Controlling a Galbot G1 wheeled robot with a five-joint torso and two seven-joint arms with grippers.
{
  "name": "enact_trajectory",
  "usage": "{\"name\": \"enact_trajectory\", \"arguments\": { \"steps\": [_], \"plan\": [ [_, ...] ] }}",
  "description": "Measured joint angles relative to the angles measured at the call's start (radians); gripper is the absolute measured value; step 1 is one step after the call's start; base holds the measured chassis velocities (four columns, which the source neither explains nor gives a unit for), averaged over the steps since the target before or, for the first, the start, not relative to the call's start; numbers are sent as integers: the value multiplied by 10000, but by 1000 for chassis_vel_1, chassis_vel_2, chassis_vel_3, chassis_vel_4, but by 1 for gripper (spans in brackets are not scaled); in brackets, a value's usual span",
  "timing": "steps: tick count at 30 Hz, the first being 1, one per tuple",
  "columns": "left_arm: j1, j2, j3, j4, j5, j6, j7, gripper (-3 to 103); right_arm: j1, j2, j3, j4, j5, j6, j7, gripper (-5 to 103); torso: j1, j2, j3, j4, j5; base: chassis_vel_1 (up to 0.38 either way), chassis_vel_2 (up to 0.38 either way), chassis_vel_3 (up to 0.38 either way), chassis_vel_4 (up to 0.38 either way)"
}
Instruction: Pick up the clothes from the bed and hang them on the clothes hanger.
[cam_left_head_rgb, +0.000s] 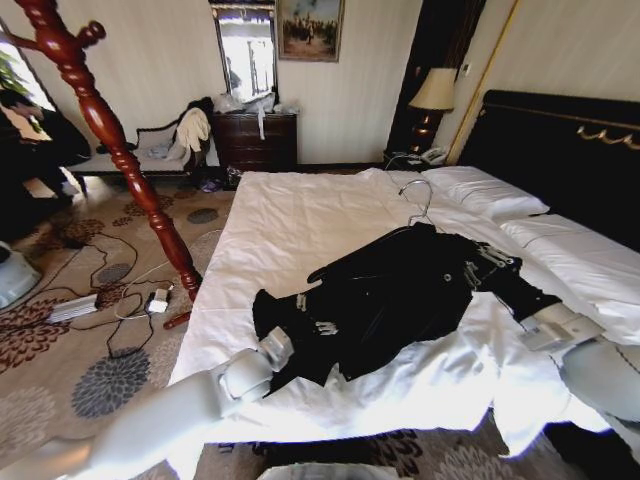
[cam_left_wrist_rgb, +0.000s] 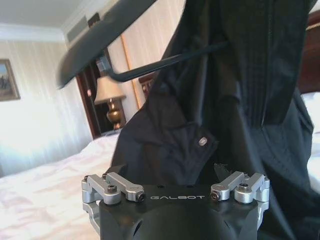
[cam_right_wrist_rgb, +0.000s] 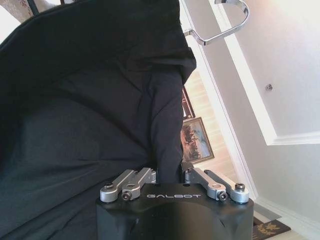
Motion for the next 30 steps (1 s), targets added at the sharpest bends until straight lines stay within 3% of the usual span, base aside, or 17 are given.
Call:
{"name": "enact_trajectory", "arguments": {
  "steps": [8, 29, 30],
  "plan": [
    [-102, -1070, 359, 870, 722, -177, -78, 94, -39, -84, -51, 31, 71, -22, -30, 19, 1, 0, 0, -2, 0, 0, 0, 0, 0],
    [-229, -1860, 519, 1589, 1098, -101, -512, 81, -329, -3, 31, 282, -24, -9, -32, 19, 0, 0, 0, -1, -2, 0, 0, 0, 0],
    [-227, -1906, 515, 1628, 1088, -78, -627, 77, -340, 17, 32, 282, -76, 18, -32, 19, 0, 0, 0, -1, -2, 0, 0, 0, 0]
  ]
}}
